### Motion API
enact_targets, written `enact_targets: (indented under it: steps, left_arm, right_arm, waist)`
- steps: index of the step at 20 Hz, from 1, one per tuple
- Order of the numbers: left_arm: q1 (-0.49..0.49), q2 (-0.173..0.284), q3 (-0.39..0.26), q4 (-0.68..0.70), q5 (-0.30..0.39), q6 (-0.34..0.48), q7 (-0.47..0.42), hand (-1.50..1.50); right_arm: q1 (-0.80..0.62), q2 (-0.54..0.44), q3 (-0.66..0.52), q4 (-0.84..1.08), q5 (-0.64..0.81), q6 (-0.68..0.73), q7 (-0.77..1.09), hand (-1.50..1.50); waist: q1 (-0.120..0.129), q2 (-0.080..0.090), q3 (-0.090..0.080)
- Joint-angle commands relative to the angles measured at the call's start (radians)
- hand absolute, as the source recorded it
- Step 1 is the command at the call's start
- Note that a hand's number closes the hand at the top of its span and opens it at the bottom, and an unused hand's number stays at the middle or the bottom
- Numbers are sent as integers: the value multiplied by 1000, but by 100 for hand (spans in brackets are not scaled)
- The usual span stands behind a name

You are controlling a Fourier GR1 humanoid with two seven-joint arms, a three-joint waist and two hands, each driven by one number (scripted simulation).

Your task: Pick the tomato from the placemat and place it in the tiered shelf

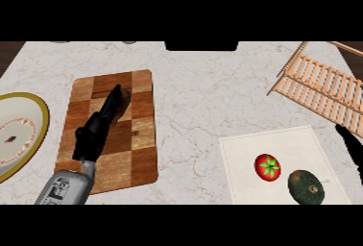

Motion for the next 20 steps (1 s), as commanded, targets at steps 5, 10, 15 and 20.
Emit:
enact_targets:
  steps: [5, 10, 15, 20]
  left_arm:
    - [5, -10, 24, 5, -12, -5, 0, 0]
    - [25, -9, 30, -49, -9, -13, 32, 0]
    - [59, -27, 5, -35, -35, -17, 3, 0]
    - [16, -18, 40, -27, -31, -29, 26, 0]
  right_arm:
    - [-119, 133, 148, -18, 217, 81, 273, -150]
    - [-96, 206, 148, 49, 270, 95, 229, -150]
    - [-202, 338, 195, 181, 349, 106, 237, -150]
    - [-108, 336, 147, 100, 349, 165, 218, -150]
  waist:
    - [-12, -3, 0]
    - [-11, -3, 1]
    - [-3, -1, 1]
    - [-18, -4, 2]
